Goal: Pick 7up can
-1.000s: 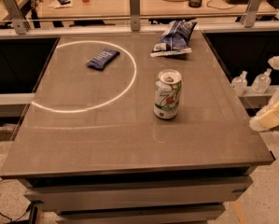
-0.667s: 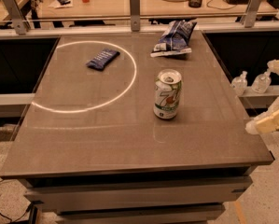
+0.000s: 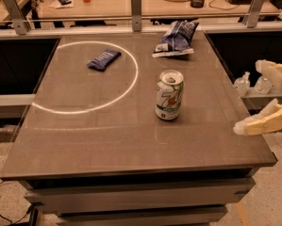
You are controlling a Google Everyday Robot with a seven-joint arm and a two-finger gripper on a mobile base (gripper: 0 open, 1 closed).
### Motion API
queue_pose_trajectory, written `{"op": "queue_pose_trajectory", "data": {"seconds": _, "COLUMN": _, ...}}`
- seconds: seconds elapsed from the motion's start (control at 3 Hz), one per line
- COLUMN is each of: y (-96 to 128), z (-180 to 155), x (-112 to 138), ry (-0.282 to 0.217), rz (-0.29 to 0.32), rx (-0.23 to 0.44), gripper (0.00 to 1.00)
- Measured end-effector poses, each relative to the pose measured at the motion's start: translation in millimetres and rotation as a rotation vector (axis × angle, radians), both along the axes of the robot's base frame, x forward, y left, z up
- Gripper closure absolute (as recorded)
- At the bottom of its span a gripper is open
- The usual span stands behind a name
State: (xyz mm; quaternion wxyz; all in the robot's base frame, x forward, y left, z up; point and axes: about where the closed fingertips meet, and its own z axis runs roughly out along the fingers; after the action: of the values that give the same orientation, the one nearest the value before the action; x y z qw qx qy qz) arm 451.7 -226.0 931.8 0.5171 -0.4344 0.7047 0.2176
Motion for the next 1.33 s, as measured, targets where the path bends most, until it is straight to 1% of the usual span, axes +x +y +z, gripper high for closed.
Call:
{"op": "queue_pose_trajectory", "data": {"seconds": 0.33, "y": 16, "z": -1, "x": 0, "ry": -0.021, "rz": 0.019, "rx": 0.054, "gripper": 0.00}}
{"op": "queue_pose_trajectory", "data": {"seconds": 0.67, "y": 33, "z": -10, "x": 3, "ry": -0.015, "rz": 0.027, "rx": 0.090, "gripper": 0.00}}
{"op": "queue_pose_trajectory", "data": {"seconds": 1.0, "y": 49, "z": -20, "x": 8, "ry": 0.013, "rz": 0.024, "rx": 0.135, "gripper": 0.00}}
{"op": "queue_pose_trajectory", "data": {"seconds": 1.33, "y": 49, "z": -20, "x": 8, "ry": 0.013, "rz": 0.024, "rx": 0.135, "gripper": 0.00}}
